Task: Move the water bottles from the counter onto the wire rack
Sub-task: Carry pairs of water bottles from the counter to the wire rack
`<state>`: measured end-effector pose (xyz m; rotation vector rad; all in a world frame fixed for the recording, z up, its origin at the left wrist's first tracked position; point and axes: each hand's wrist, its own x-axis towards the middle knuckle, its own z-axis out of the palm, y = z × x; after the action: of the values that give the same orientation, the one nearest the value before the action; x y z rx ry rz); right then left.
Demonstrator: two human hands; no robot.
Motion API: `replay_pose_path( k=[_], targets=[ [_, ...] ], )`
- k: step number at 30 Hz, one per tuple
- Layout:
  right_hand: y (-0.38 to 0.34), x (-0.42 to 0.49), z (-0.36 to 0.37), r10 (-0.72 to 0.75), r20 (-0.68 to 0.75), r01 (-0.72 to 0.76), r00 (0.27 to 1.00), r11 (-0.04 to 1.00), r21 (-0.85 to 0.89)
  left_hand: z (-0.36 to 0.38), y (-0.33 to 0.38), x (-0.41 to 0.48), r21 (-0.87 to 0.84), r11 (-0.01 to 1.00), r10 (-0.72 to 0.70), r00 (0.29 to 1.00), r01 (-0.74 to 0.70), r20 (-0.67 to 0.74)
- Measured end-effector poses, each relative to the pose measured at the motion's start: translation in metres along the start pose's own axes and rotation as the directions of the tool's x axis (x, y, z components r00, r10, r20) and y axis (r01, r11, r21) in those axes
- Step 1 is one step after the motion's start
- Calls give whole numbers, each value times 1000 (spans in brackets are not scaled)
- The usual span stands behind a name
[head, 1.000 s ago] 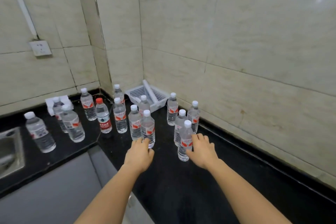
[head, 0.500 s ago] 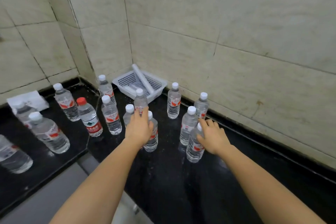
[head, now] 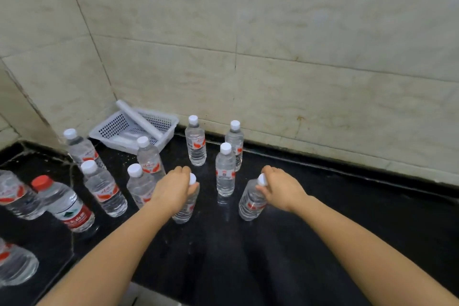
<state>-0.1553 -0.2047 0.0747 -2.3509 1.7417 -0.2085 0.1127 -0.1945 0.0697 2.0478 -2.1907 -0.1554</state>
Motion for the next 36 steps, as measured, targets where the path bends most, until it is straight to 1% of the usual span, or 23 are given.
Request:
replay_pose_path(
  k=[4,8,11,14,16,20,24,27,33,36],
  targets=[
    [17,-34,-42,118,5,-118,993,989,93,-16,45,5,-181,968,187,981,-177,43],
    [54,-90,-96,185,-4,-178,983,955,237,-38,108,-2,-354,861,406,913,-365,45],
    [87,-140,-136,222,-31,-200,975,923,328,-55,177,-15,-378,768,554,833,-518,-16],
    [124,-195,-171,232,-89,-183,969,909,374,-71,260,-34,-374,685,642,761,-625,-95],
    [151,-231,-192,254,-141,-182,957,903,388,-78,315,-47,-370,651,667,732,-663,-137],
    [211,-298,-236,291,-261,-177,920,906,385,-90,416,-70,-442,610,659,731,-658,-178],
    [266,-360,-280,373,-390,-217,842,896,388,-102,514,-91,-489,557,684,704,-672,-188],
    [307,-402,-307,418,-454,-232,787,882,410,-113,582,-103,-537,500,697,684,-680,-217],
    [402,-465,-357,479,-542,-318,691,874,367,-132,704,-105,-539,352,740,580,-765,-340],
    [450,-484,-379,507,-578,-349,639,861,369,-137,762,-98,-507,315,749,538,-802,-386]
  ],
)
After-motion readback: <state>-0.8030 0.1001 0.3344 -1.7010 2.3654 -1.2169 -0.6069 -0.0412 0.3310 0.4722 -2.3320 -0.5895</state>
